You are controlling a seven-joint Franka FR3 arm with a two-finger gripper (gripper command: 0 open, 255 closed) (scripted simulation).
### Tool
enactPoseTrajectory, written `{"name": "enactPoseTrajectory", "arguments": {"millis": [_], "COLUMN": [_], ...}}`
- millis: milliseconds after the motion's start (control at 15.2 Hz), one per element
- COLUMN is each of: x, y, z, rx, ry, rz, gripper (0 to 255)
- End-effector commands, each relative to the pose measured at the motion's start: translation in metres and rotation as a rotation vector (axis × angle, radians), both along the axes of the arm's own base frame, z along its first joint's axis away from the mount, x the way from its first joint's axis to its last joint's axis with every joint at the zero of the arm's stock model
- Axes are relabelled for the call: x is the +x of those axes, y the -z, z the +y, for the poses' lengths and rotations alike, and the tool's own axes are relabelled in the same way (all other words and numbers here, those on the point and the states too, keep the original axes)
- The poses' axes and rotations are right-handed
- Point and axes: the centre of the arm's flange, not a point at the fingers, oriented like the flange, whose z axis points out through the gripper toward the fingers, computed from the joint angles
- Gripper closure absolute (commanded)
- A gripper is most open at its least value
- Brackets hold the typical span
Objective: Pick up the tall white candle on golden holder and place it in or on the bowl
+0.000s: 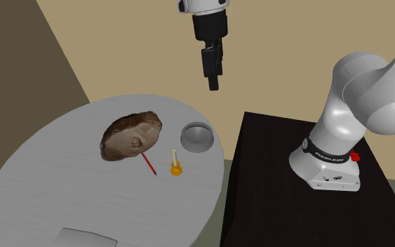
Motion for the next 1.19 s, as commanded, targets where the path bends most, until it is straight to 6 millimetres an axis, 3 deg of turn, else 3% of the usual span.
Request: {"name": "enactPoseTrajectory", "arguments": {"millis": [0, 1122], "x": [0.014, 0.133], "y": [0.023, 0.229], "z": [0.006, 0.035], "rx": [-0.008, -0.073], "ry": [-0.001, -0.014], "rz": [0.016, 0.156], "gripper": [0, 0]}}
